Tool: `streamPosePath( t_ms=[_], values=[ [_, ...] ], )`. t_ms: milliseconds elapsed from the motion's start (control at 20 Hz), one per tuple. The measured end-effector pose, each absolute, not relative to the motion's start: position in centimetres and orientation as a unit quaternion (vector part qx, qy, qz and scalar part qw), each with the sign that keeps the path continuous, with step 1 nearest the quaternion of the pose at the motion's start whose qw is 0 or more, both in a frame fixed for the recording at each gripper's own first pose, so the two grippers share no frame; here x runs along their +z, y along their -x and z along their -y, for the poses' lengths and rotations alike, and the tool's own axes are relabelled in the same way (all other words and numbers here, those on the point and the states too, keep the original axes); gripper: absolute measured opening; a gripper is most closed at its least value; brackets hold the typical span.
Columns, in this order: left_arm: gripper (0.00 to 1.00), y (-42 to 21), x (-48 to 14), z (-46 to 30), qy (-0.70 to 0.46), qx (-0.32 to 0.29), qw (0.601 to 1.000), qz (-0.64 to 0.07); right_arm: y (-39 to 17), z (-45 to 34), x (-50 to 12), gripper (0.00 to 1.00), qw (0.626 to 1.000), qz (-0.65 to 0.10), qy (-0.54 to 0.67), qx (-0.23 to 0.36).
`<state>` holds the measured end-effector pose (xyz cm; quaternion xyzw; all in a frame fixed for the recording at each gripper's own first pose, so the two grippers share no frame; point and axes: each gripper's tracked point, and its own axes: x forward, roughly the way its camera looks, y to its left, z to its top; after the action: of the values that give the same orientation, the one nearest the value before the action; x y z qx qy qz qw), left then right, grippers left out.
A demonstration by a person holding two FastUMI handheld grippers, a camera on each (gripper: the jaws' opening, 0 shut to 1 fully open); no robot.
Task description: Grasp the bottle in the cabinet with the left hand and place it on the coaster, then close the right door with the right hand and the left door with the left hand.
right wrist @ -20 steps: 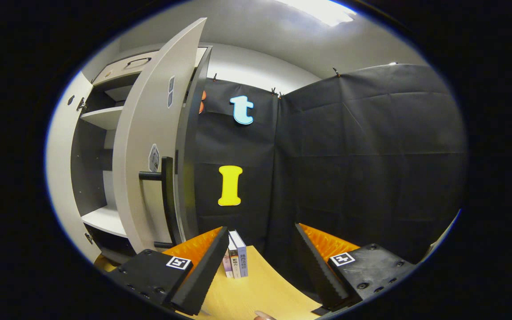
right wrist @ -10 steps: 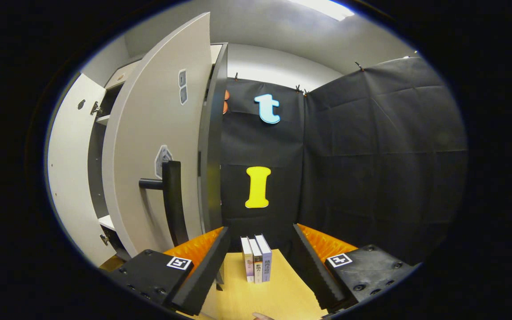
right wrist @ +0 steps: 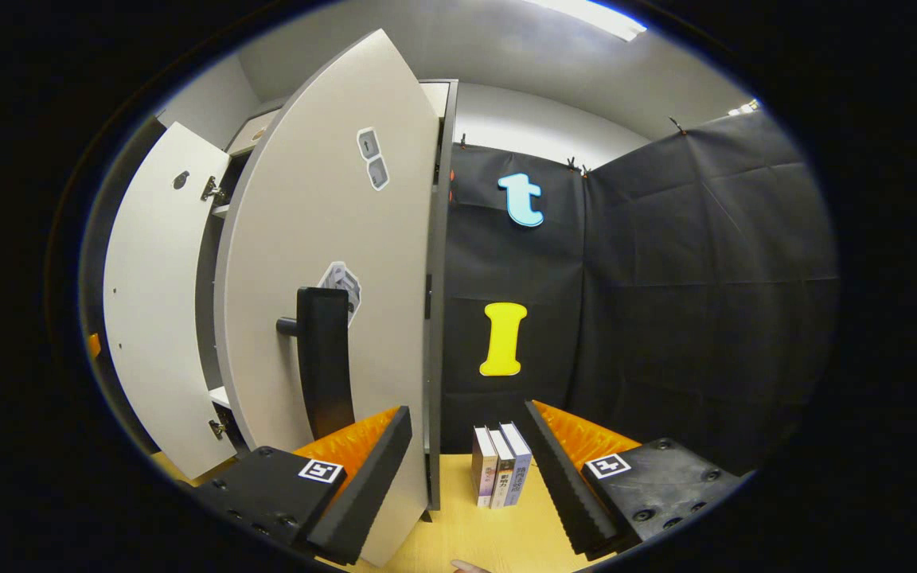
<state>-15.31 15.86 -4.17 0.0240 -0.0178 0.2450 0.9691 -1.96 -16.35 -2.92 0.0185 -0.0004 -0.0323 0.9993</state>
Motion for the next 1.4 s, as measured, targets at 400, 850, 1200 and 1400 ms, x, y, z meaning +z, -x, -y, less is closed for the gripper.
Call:
streamPosePath(
  t_ms=[400, 850, 1200, 1400],
  values=[
    [0.92, 15.7, -4.1, -19.6, -0.043, 0.244, 0.969, 0.014, 0.5, 11.2, -2.9, 0.94, 1.0, 0.003, -0.019, -0.018],
    [0.92, 17.2, -4.3, -24.6, -0.056, 0.273, 0.961, 0.006, -2.9, 4.8, -3.3, 0.95, 1.0, -0.001, -0.014, 0.001],
    [0.92, 14.6, -4.4, -26.8, -0.047, 0.23, 0.972, 0.017, 1.4, 7.1, -3.9, 0.98, 0.998, -0.014, -0.027, -0.051],
    [0.92, 10.6, -4.2, -28.0, -0.049, 0.181, 0.982, 0.035, 4.9, 7.6, -4.1, 0.97, 0.995, -0.028, -0.015, -0.091]
  ],
)
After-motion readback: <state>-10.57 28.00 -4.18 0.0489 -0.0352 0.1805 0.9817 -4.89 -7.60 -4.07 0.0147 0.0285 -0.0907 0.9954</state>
